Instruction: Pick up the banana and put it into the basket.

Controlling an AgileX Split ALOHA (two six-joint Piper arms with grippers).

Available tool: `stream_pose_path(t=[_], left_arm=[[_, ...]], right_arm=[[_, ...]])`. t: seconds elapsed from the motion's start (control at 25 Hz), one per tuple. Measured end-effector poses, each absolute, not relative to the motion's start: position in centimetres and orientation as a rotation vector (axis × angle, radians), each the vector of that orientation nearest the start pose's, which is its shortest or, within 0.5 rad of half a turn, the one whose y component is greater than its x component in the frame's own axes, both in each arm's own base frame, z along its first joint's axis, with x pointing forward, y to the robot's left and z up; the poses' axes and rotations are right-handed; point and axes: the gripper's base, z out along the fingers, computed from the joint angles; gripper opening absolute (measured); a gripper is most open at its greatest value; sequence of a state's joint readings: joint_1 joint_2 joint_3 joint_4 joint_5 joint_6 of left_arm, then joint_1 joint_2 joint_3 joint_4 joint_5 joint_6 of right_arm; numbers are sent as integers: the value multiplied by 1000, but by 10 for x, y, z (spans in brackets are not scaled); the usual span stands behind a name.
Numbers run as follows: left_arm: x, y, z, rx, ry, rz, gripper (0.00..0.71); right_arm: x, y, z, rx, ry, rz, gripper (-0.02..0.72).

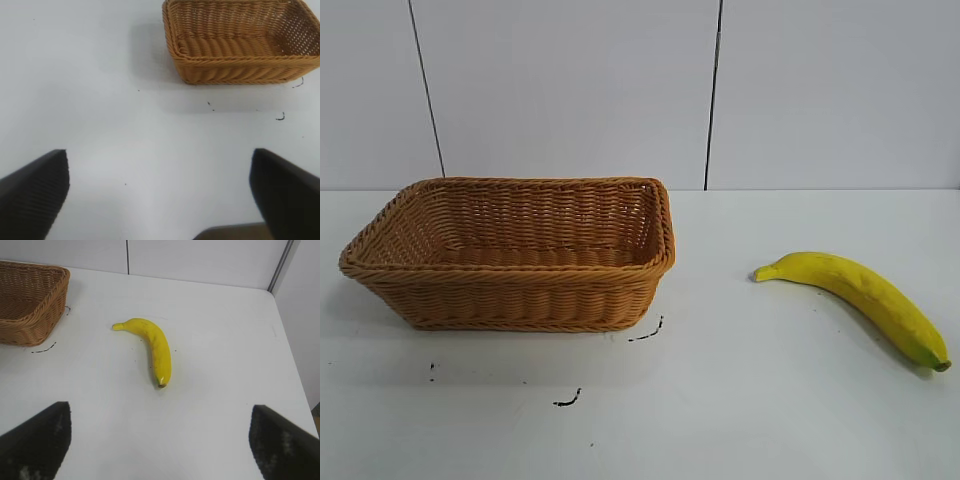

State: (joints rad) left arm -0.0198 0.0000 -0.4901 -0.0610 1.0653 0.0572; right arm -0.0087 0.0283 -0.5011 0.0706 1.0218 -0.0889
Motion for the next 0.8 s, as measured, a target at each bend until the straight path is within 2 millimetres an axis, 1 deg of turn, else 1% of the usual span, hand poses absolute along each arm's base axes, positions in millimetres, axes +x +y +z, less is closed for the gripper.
stream_pose_path(t=[0.08, 0.2, 0.36, 0.48, 0.56, 0.68, 0.8], left_arm=[[-4, -5, 274, 82, 2056, -50, 695], [-4, -5, 274, 82, 2056, -50, 695], [-4, -5, 274, 82, 2056, -50, 695], [-4, -5, 274, 82, 2056, -50, 695], [-4, -5, 274, 82, 2056, -50, 695], [-4, -5, 274, 82, 2056, -50, 695], [-4, -5, 274, 82, 2056, -50, 695]], right_arm=[[10, 6, 287, -77, 2079, 34, 689], [31, 6, 305, -66, 2165, 46, 689], [74, 5, 327, -62, 2295, 54, 689], [112, 5, 336, -54, 2399, 62, 689], [141, 5, 338, -33, 2480, 74, 689], [182, 5, 338, -20, 2577, 81, 689], [222, 4, 334, -18, 2654, 85, 689]])
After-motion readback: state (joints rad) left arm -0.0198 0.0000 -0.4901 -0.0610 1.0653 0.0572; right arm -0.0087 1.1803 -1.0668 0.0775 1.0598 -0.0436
